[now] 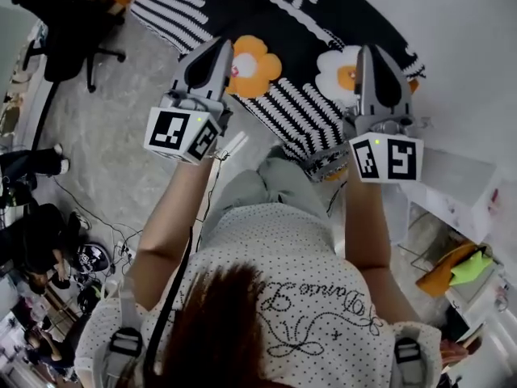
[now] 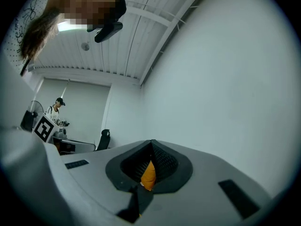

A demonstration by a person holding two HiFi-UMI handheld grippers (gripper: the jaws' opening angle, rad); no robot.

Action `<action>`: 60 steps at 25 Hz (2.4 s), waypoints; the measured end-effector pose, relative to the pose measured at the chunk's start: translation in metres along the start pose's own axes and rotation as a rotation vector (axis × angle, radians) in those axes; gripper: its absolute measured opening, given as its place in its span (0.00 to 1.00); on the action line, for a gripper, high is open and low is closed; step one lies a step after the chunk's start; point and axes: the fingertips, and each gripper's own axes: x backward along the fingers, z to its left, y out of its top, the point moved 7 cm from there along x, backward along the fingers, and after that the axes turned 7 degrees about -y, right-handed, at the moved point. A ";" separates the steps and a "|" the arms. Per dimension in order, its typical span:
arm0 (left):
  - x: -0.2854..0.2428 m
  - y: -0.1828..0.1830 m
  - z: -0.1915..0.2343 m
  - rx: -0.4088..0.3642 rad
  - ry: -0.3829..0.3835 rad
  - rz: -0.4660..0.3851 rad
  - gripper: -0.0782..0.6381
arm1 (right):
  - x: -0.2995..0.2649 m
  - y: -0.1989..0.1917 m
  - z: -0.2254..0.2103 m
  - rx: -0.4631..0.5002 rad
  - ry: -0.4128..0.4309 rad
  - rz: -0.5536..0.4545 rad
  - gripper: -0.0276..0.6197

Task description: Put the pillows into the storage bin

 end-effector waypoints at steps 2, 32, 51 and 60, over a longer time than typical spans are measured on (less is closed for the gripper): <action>-0.012 -0.002 0.014 -0.006 0.017 0.005 0.11 | -0.019 -0.006 -0.010 -0.003 0.008 0.010 0.06; -0.149 -0.133 0.263 0.101 -0.314 0.249 0.11 | -0.182 -0.179 0.047 -0.077 -0.354 0.266 0.06; -0.125 -0.356 0.302 0.196 -0.162 0.450 0.11 | -0.150 -0.420 0.044 -0.191 -0.341 0.494 0.07; -0.100 -0.452 0.318 0.283 -0.076 0.526 0.14 | -0.121 -0.534 0.054 -0.330 -0.347 0.602 0.12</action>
